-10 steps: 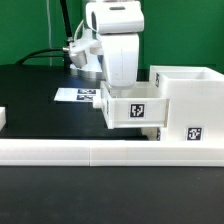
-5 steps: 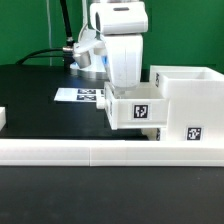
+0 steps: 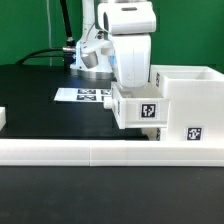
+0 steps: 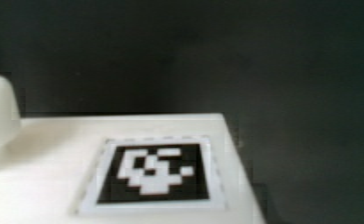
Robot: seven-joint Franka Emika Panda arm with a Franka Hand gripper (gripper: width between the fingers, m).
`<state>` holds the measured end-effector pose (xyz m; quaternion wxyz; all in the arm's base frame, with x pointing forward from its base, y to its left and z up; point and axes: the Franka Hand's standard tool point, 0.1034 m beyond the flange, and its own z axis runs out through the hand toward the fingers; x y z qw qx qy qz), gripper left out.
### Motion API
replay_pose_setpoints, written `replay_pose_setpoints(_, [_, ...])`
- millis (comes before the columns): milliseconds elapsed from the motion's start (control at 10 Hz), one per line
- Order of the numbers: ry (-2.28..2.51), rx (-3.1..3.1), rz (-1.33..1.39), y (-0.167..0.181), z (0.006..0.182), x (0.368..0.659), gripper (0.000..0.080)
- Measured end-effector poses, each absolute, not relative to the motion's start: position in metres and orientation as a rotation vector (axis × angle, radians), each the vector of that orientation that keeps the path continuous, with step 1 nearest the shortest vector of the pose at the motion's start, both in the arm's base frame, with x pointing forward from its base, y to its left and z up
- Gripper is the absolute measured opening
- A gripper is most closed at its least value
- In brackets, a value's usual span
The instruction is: Assemble drawer
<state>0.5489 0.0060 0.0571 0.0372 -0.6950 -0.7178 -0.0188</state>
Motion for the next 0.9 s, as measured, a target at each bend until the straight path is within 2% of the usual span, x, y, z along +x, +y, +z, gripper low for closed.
replay_pose_setpoints(600, [-2.216,-2.128,-0.067,0.009,0.055,0.55,0.0042])
replay_pose_setpoints(800, [-2.216,-2.136,-0.07,0.006,0.06,0.552,0.0341])
replay_pose_setpoints(900, [-2.221,-2.138,-0.068,0.006,0.066,0.553,0.0341])
